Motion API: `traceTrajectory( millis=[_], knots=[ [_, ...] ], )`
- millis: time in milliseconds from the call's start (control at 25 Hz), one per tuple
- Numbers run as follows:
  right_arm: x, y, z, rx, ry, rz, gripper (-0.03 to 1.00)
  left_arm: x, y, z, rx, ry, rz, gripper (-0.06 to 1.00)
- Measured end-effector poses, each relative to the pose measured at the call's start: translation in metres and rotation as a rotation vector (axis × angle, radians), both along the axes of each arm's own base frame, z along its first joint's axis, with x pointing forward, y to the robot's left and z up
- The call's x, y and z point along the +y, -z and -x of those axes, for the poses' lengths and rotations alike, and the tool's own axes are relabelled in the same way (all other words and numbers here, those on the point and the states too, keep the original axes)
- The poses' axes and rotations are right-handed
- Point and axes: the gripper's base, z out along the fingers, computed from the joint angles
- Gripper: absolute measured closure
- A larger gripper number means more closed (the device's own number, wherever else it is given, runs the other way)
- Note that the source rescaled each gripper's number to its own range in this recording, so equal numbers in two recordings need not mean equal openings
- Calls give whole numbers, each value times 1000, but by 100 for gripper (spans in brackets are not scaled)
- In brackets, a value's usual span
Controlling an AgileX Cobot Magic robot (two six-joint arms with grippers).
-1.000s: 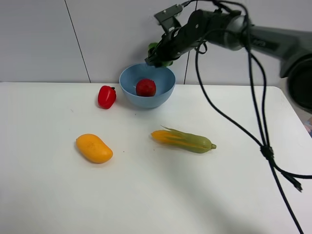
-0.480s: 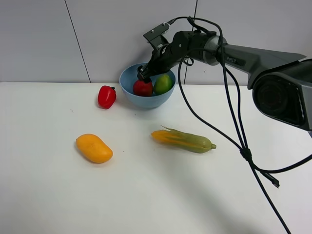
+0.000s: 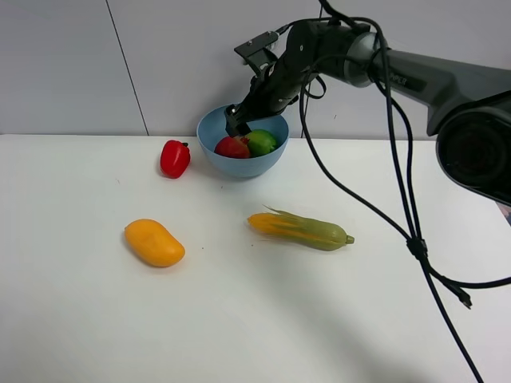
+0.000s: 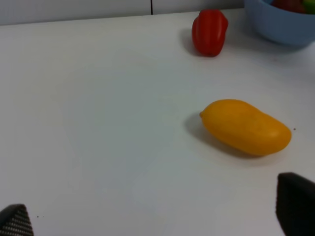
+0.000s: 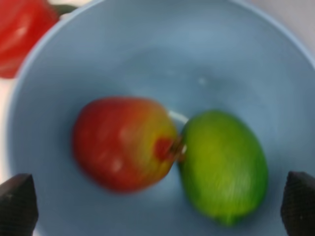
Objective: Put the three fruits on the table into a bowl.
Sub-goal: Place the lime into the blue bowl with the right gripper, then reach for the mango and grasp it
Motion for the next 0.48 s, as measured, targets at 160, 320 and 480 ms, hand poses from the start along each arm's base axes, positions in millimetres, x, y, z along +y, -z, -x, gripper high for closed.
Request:
traceTrajectory(
  millis=[160, 320, 480],
  knots=[
    [4, -34, 28, 84, -10, 3, -3, 0, 0, 0, 0, 0, 0, -6],
    [3, -69, 61, 182, -42, 39, -3, 0, 0, 0, 0, 0, 0, -6],
    [-7, -94, 77, 210, -11, 53, -3, 0, 0, 0, 0, 0, 0, -6]
  ],
)
